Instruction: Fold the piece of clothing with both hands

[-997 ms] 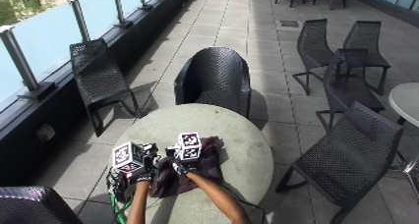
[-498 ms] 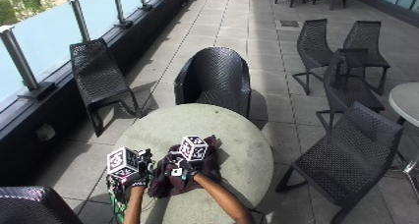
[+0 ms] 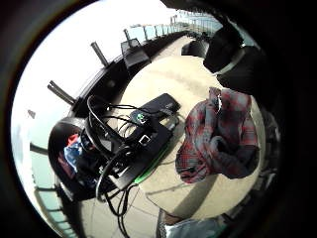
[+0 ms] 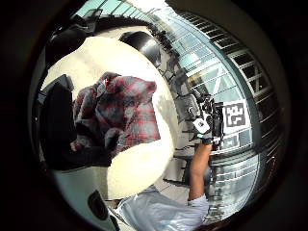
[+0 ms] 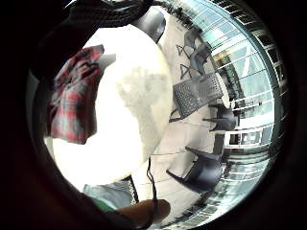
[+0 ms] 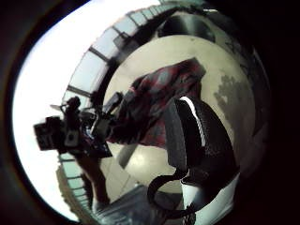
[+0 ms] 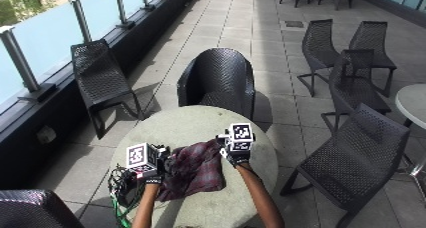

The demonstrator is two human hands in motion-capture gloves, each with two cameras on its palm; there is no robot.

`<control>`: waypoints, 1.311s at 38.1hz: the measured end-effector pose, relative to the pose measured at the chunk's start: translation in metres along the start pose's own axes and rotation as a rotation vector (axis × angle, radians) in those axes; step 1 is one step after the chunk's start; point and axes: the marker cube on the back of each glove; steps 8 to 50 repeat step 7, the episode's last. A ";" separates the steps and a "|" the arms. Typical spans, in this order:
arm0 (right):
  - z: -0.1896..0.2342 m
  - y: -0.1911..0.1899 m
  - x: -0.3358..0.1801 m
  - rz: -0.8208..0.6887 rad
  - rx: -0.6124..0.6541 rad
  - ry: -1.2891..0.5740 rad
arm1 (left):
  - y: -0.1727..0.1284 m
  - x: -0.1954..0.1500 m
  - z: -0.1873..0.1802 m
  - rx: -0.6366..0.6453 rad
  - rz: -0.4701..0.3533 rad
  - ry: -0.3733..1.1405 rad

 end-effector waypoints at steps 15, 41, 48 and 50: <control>-0.026 0.011 0.026 0.095 0.124 -0.014 | -0.003 0.020 0.023 0.054 0.030 -0.064; -0.026 0.011 0.026 0.095 0.124 -0.014 | -0.003 0.020 0.023 0.054 0.030 -0.064; -0.026 0.011 0.026 0.095 0.124 -0.014 | -0.003 0.020 0.023 0.054 0.030 -0.064; -0.026 0.011 0.026 0.095 0.124 -0.014 | -0.003 0.020 0.023 0.054 0.030 -0.064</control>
